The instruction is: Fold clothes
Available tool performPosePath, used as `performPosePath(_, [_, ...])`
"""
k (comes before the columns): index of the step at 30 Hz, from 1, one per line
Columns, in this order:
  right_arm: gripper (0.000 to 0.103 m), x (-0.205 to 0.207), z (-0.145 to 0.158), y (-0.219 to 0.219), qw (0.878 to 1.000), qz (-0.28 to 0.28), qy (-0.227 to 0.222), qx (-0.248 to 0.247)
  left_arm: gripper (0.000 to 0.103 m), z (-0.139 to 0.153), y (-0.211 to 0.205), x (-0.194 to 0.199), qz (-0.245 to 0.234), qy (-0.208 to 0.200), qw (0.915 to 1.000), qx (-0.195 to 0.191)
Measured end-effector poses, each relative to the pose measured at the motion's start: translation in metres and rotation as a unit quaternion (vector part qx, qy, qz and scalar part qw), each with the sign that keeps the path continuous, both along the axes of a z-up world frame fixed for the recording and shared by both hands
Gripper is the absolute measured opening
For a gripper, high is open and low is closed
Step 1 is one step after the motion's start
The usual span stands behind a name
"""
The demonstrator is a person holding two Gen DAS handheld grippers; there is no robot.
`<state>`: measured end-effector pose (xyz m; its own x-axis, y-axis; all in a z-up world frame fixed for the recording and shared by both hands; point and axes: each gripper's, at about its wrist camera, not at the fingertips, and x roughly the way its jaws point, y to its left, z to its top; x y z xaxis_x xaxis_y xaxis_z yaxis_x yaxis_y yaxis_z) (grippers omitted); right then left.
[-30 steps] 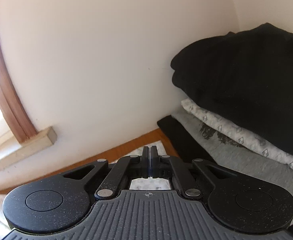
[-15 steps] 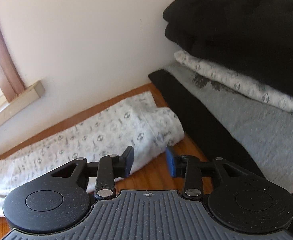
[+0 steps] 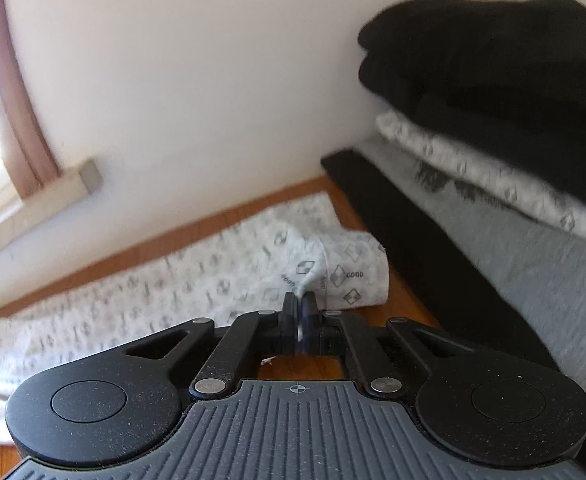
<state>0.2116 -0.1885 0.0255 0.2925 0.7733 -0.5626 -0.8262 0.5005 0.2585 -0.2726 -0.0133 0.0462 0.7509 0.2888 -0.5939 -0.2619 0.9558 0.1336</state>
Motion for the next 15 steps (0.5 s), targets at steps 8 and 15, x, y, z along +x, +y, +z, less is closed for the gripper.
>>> performPosePath(8, [0.003,-0.003,0.024,0.021,0.999,-0.011,-0.028,0.043,0.001,-0.006,0.022,-0.008,0.037,-0.011,0.9990,-0.019])
performPosePath(15, [0.003,-0.001,0.035,0.055,0.998,-0.018,-0.040,0.052,0.001,-0.013,0.064,-0.011,0.106,-0.040,0.9909,-0.074])
